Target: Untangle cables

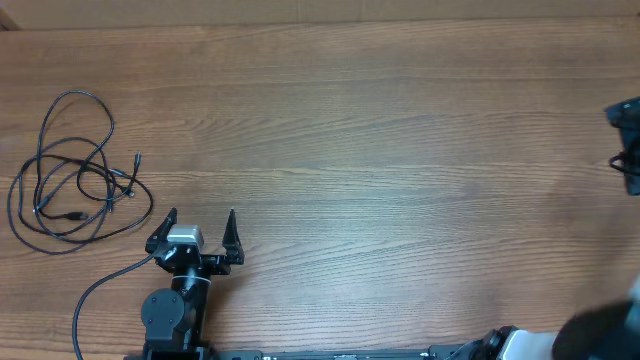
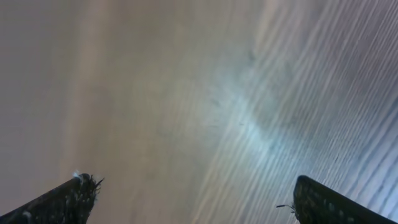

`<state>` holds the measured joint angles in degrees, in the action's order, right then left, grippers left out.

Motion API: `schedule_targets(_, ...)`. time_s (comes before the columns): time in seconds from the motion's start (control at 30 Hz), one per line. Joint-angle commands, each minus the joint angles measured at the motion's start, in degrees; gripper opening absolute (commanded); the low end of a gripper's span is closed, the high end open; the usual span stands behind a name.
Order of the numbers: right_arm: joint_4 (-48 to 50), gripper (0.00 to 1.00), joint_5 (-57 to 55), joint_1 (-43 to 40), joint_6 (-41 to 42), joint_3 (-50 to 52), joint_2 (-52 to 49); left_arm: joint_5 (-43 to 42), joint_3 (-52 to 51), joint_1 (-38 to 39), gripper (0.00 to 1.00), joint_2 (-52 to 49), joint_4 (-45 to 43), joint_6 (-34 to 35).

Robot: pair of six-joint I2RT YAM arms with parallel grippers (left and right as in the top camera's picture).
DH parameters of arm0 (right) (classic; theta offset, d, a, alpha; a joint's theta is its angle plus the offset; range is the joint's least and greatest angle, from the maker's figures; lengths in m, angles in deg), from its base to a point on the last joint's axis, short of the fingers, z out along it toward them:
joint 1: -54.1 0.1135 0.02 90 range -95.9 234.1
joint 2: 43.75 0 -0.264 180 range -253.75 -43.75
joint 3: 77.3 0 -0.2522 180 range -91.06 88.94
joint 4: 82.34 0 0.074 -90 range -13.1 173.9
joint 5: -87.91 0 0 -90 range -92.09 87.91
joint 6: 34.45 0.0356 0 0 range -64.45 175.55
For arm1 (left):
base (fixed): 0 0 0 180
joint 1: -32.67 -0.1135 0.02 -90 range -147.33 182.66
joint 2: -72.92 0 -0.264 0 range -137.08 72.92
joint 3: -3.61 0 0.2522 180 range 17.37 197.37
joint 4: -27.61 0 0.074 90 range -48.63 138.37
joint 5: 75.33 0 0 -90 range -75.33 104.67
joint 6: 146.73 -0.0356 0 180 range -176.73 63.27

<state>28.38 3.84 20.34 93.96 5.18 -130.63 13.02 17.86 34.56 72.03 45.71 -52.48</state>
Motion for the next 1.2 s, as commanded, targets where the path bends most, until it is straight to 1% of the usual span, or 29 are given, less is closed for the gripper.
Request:
schedule_targets(0.0, 0.11, 1.0, -0.33, 0.04, 0.17, 0.09, 9.51, 0.33, -0.22, 0.02, 1.0, 0.61, 0.13, -0.87)
schedule_targets(0.13, 0.11, 1.0, -0.33, 0.04, 0.17, 0.09, 19.15, 0.33, -0.22, 0.02, 1.0, 0.63, 0.13, -0.87)
schedule_targets(0.3, 0.07, 1.0, -0.33, 0.04, 0.17, 0.09, 26.84, 0.33, -0.22, 0.02, 0.99, 0.63, 0.13, -0.87)
schedule_targets(0.43, 0.07, 1.0, -0.33, 0.04, 0.17, 0.09, 30.01, 0.33, -0.22, 0.02, 0.99, 0.63, 0.13, -0.87)
schedule_targets(0.67, -0.44, 1.0, -0.33, 0.85, 0.17, 1.27, 30.95, 0.33, -0.22, 0.02, 1.0, 0.61, 0.13, -0.87)
schedule_targets(0.77, -0.59, 1.0, -0.35, 2.97, 0.17, 4.02, 33.09, 0.33, -0.22, 0.02, 1.0, 0.61, 0.13, -0.87)
schedule_targets(0.9, -0.81, 1.0, -0.33, 8.37, 0.17, 8.74, 36.37, 0.33, -0.22, 0.02, 1.0, 0.63, 0.13, -0.87)
schedule_targets(0.93, -0.79, 1.0, -0.33, 10.86, 0.2, 10.84, 37.92, 0.33, -0.22, 0.02, 0.99, 0.61, 0.13, -0.87)
schedule_targets(1.17, -1.79, 1.0, -0.35, 18.12, 0.17, 18.69, 42.6, 0.33, -0.22, 0.02, 1.0, 0.63, 0.13, -0.87)
